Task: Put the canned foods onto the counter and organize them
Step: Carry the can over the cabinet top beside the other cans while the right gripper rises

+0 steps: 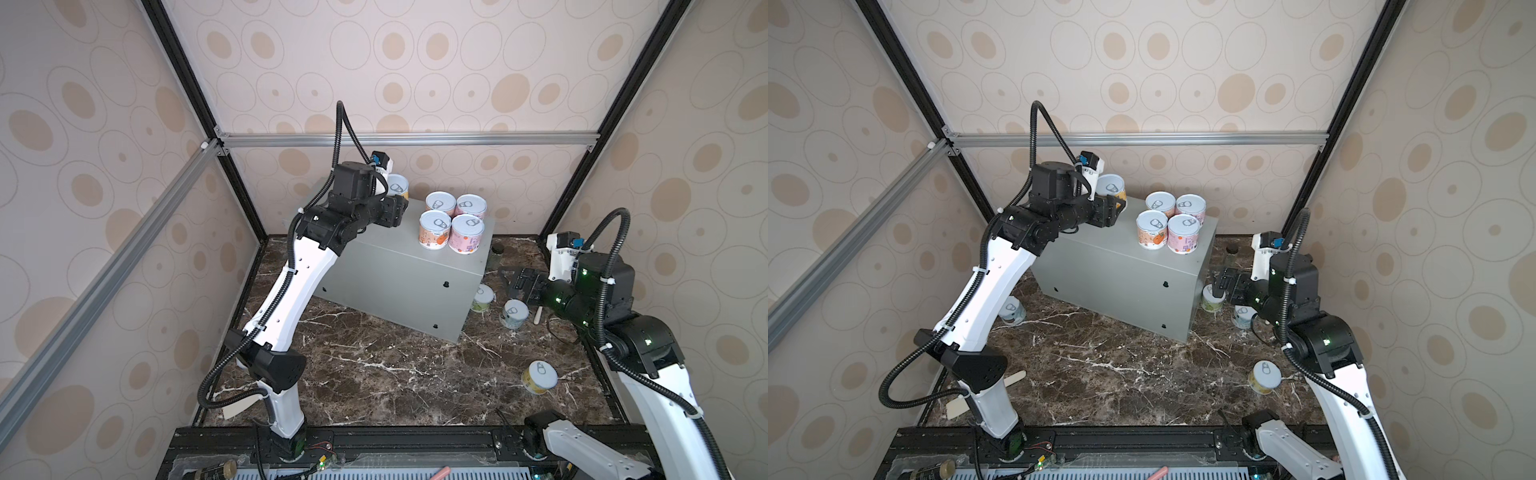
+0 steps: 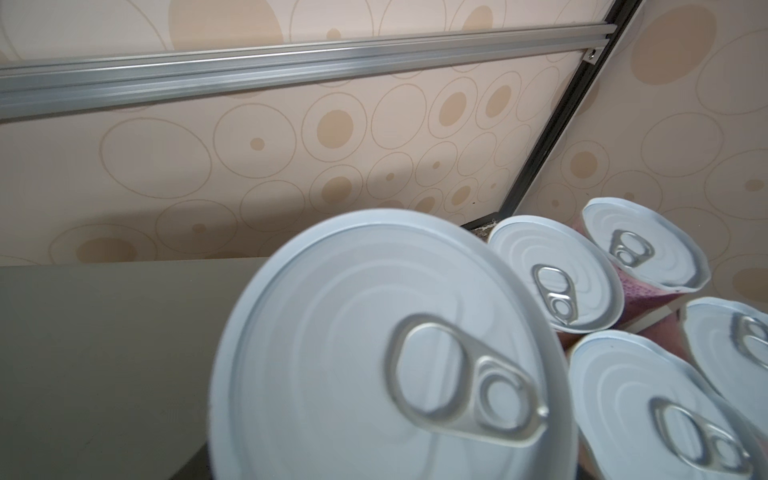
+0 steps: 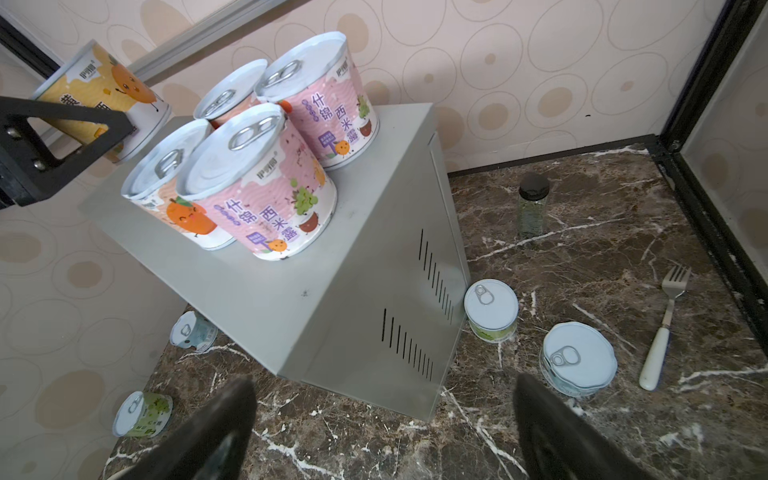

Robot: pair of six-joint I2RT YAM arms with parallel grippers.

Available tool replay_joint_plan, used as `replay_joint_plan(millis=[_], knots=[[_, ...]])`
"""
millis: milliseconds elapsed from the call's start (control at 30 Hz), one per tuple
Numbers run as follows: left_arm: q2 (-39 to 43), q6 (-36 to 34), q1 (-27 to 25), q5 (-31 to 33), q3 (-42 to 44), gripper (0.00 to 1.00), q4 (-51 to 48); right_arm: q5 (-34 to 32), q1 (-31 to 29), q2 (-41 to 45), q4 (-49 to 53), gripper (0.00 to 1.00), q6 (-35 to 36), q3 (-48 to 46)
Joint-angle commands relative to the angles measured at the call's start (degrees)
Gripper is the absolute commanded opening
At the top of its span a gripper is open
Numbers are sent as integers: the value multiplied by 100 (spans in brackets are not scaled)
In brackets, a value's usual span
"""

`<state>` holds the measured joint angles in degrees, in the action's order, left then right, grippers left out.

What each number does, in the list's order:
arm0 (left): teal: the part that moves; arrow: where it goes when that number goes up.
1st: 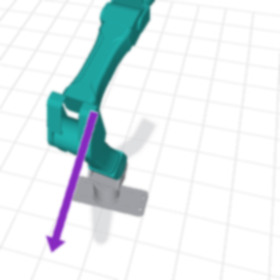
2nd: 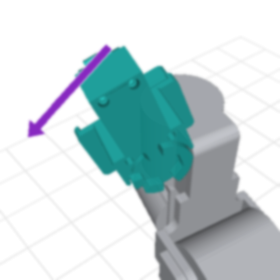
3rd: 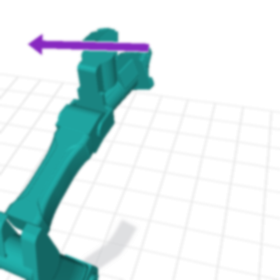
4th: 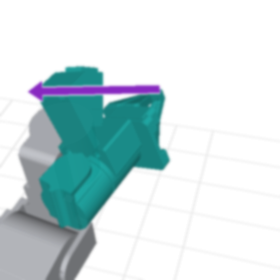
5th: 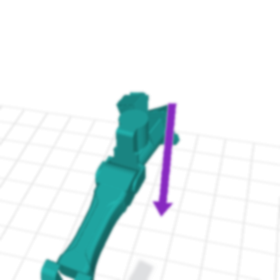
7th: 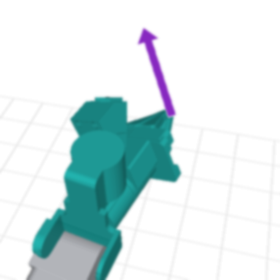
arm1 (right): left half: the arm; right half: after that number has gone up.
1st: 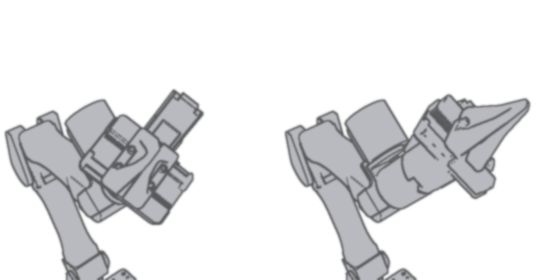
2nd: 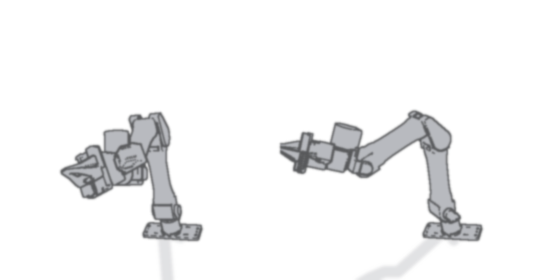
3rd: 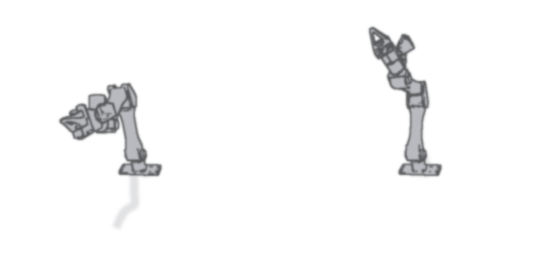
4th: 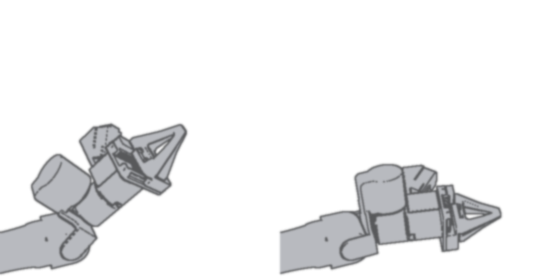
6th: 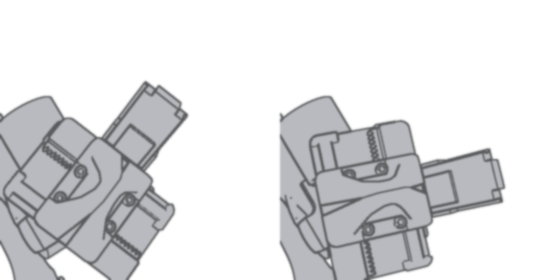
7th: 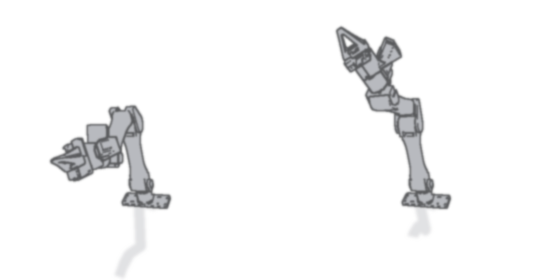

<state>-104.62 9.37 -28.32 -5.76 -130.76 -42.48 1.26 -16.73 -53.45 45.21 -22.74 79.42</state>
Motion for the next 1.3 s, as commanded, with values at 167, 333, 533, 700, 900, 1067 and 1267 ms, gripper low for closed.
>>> replay_joint_plan(millis=[167,333,533,700,900,1067,1267], knots=[[-52,-29,36,90,-443,60,407,-7,256,-280,-60,99,-61,274],[-65,-23,37,75,-293,60,590,624,861,-411,-285,99,-463,214],[-234,-50,37,-83,-452,60,659,1003,1110,-648,-386,99,-713,321],[-616,-111,45,-88,-982,60,467,1202,1113,-893,-344,99,-813,530],[-901,-142,46,-99,-1057,60,526,1188,1113,-903,-312,99,-786,531],[-1091,-178,50,-38,-1106,60,552,1166,1113,-906,-291,99,-743,531],[-1179,-207,49,-92,-1160,61,505,1205,1113,-802,-428,99,-751,304]])
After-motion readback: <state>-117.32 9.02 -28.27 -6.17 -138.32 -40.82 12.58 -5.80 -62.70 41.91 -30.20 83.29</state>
